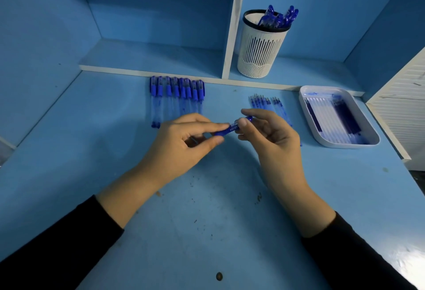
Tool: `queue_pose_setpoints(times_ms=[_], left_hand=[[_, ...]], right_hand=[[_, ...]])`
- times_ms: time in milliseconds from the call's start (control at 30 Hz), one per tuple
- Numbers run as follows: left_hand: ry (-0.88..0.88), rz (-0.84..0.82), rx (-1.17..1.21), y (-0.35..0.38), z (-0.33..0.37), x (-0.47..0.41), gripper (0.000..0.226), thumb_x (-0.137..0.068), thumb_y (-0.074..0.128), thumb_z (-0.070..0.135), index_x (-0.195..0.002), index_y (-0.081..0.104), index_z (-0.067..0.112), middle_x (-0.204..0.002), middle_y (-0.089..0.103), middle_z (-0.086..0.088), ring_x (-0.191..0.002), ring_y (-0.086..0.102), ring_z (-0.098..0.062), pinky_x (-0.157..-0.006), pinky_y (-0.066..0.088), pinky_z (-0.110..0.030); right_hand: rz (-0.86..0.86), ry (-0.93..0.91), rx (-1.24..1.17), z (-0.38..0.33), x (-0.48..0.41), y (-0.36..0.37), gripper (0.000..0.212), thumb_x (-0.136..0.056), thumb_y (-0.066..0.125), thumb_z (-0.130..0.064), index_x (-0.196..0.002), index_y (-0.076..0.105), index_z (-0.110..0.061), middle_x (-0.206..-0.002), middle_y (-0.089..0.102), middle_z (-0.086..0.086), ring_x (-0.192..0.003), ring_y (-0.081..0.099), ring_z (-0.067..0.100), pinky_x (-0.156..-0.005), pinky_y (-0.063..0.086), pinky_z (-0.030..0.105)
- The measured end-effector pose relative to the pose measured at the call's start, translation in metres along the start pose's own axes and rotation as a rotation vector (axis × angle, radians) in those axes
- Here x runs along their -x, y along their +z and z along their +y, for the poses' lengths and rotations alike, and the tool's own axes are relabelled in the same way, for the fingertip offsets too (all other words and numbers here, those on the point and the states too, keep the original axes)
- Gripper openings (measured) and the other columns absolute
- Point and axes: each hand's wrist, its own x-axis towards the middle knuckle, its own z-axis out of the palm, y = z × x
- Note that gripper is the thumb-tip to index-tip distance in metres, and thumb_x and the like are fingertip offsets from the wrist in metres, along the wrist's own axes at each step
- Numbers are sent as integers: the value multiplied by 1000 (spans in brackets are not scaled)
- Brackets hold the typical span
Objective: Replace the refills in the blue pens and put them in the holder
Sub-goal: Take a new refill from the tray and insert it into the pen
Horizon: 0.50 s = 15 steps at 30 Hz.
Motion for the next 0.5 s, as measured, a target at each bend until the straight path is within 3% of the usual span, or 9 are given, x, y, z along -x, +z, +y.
queue_pose_setpoints(times_ms=[133, 300, 367, 433, 500], left_hand=[[-29, -6, 5, 1, -5, -1, 29, -84, 72, 23, -112, 71, 30, -92, 65, 6, -67, 54, -21, -65, 53, -34], [-134, -75, 78, 3, -5, -1, 30, -89, 65, 26, -114, 69, 41, -99, 71, 4, -73, 61, -40, -72, 54, -50], [-152, -97, 98, 3, -4, -1, 32, -90, 62, 23, -116, 67, 42, -94, 70, 10, -71, 61, -38, -68, 56, -43], [-157, -110, 115, 3, -2, -2, 32, -91, 58, 20, -116, 65, 38, -80, 65, 13, -64, 58, -21, -59, 48, -29], [-162, -115, 127, 4, 1, -3, 31, -92, 56, 17, -114, 65, 38, -75, 63, 9, -63, 54, -27, -57, 43, -34]], right_hand=[[-50, 28, -69, 5, -1, -1, 18, -89, 62, -2, -107, 63, -6, -98, 73, 11, -92, 68, 20, -86, 54, 29], [-13, 30, -142, 10, -1, 2, 15, -87, 61, 5, -99, 59, -5, -94, 75, 8, -89, 70, 18, -84, 54, 27], [-3, 28, -177, 12, -2, 2, 16, -87, 59, 10, -93, 59, -5, -89, 75, 4, -86, 70, 16, -83, 54, 26], [-17, 16, -192, 14, -3, 3, 17, -87, 57, 12, -90, 57, -4, -87, 75, 3, -86, 70, 16, -84, 55, 27], [-29, 4, -191, 16, -4, 3, 17, -88, 55, 13, -90, 56, -4, -88, 74, 4, -87, 69, 19, -86, 55, 30]])
